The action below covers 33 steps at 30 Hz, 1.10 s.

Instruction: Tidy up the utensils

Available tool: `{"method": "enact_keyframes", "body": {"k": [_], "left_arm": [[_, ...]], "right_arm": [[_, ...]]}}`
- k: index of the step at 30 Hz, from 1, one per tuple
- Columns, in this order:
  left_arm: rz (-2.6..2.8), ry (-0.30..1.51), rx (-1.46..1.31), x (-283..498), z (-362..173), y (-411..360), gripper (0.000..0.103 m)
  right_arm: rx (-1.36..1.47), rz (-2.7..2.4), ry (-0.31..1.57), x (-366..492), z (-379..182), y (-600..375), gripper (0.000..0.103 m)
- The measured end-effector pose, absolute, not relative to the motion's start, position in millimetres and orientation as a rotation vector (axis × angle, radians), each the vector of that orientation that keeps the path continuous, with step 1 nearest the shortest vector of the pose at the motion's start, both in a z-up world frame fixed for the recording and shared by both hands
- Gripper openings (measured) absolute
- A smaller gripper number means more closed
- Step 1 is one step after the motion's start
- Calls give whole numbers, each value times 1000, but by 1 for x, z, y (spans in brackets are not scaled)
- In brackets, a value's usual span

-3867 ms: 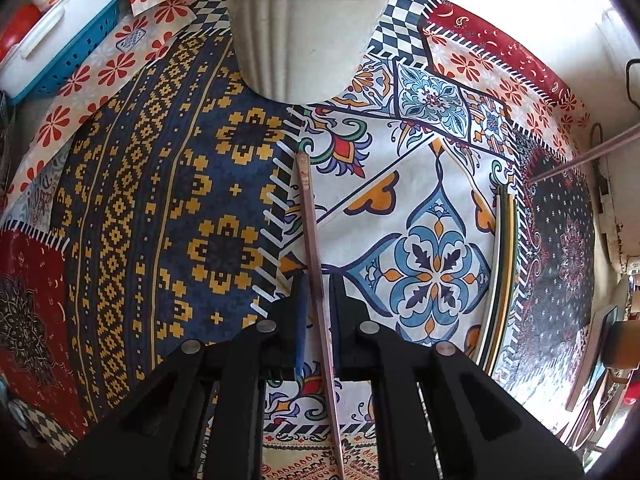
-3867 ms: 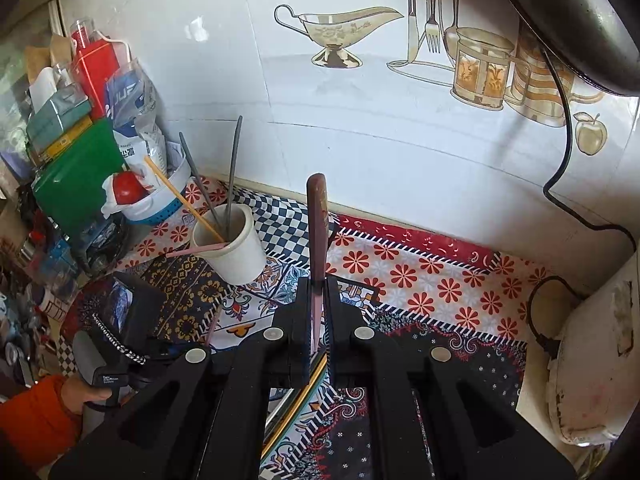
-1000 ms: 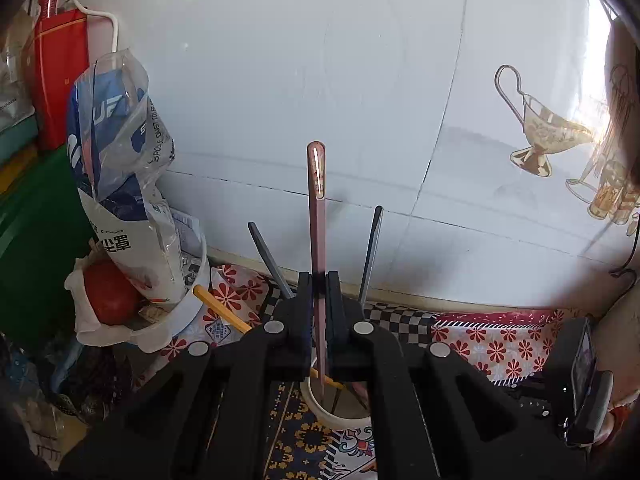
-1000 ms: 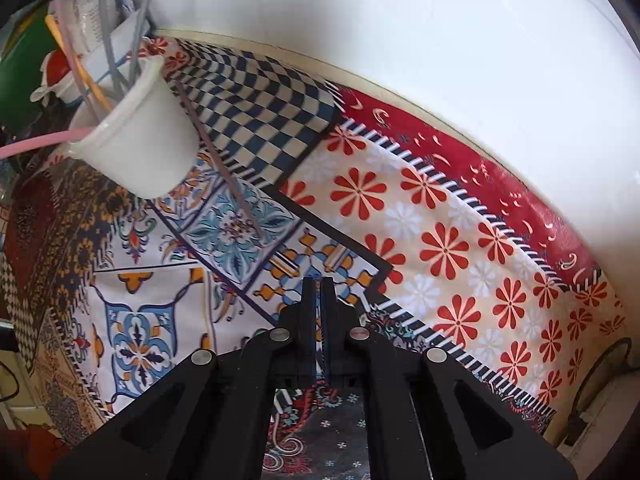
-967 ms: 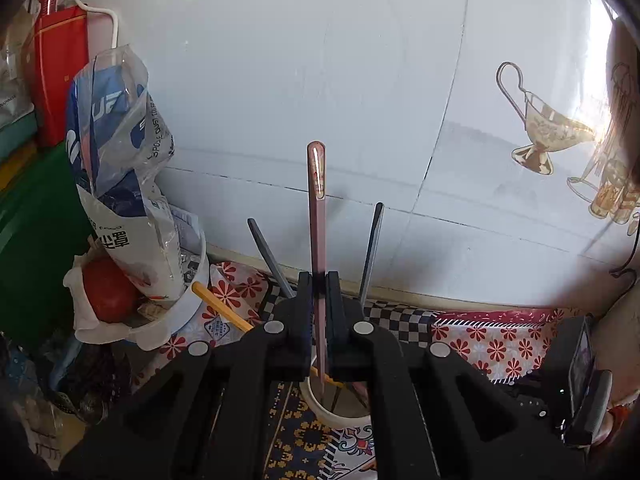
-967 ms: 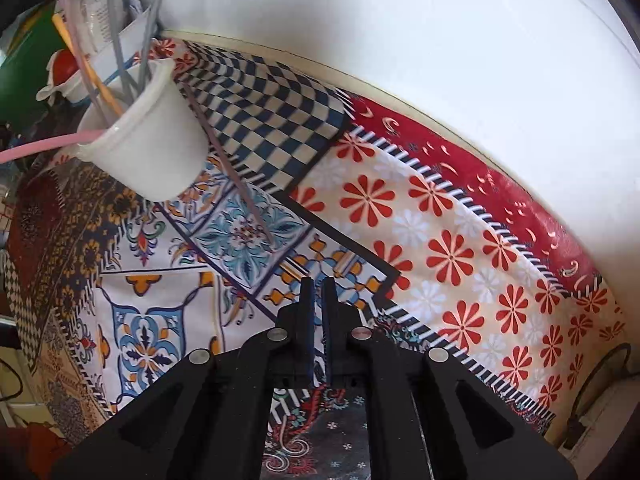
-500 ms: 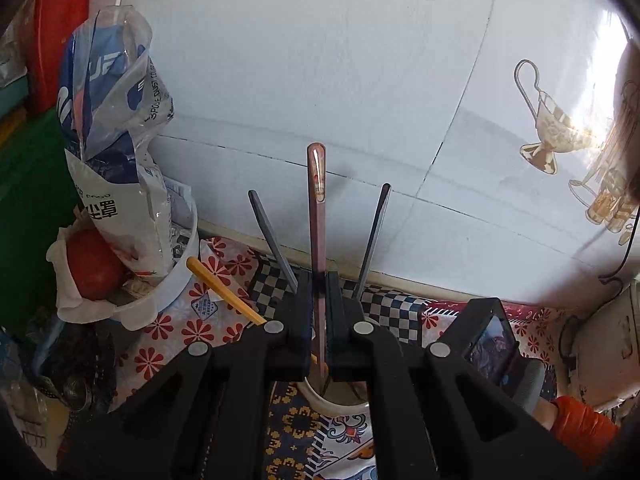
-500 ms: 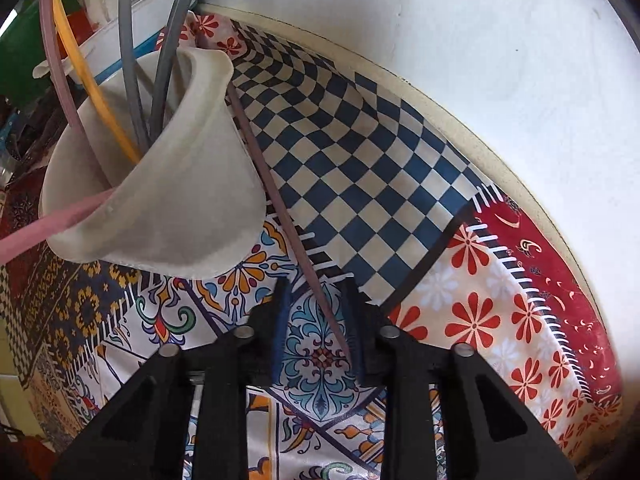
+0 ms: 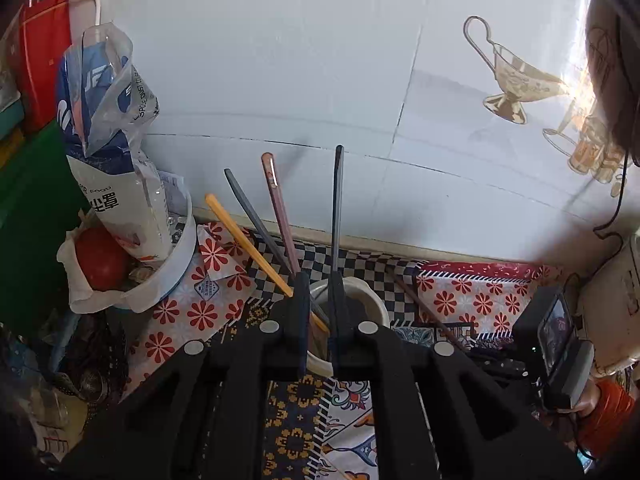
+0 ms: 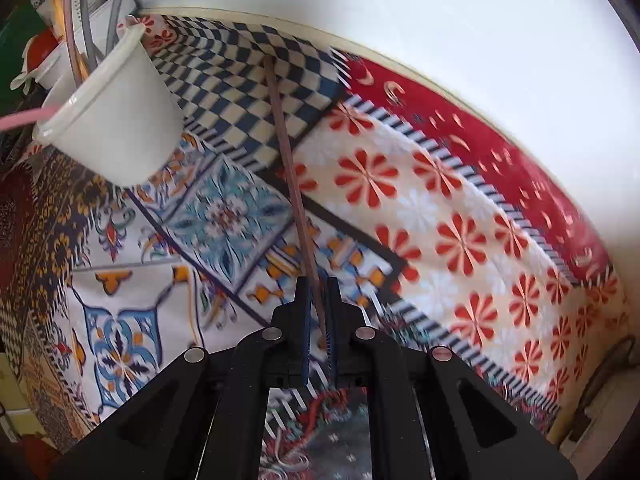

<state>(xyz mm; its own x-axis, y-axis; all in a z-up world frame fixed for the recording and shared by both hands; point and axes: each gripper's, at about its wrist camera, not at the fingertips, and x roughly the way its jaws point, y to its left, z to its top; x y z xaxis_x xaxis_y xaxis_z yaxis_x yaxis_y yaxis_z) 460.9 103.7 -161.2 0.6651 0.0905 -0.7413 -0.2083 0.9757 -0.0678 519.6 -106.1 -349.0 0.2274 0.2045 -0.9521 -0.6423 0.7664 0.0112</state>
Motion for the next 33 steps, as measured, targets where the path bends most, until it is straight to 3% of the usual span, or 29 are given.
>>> {"method": "enact_keyframes", "body": {"k": [5, 13, 18, 23, 33], "left_arm": [[126, 840, -112, 435, -160, 87, 32], [-1, 892, -39, 401, -171, 37, 36], [-48, 948, 2, 388, -193, 7, 36], [-111, 1029, -15, 384, -221, -14, 36], [-203, 1323, -171, 404, -313, -31, 36]], "right_arm": [[-351, 536, 1269, 497, -354, -164, 4], [-273, 499, 1328, 434, -370, -226, 4], [-253, 506, 1262, 408, -345, -250, 5], [-186, 492, 1230, 458, -314, -237, 8], [-190, 486, 1275, 518, -319, -192, 8]]}}
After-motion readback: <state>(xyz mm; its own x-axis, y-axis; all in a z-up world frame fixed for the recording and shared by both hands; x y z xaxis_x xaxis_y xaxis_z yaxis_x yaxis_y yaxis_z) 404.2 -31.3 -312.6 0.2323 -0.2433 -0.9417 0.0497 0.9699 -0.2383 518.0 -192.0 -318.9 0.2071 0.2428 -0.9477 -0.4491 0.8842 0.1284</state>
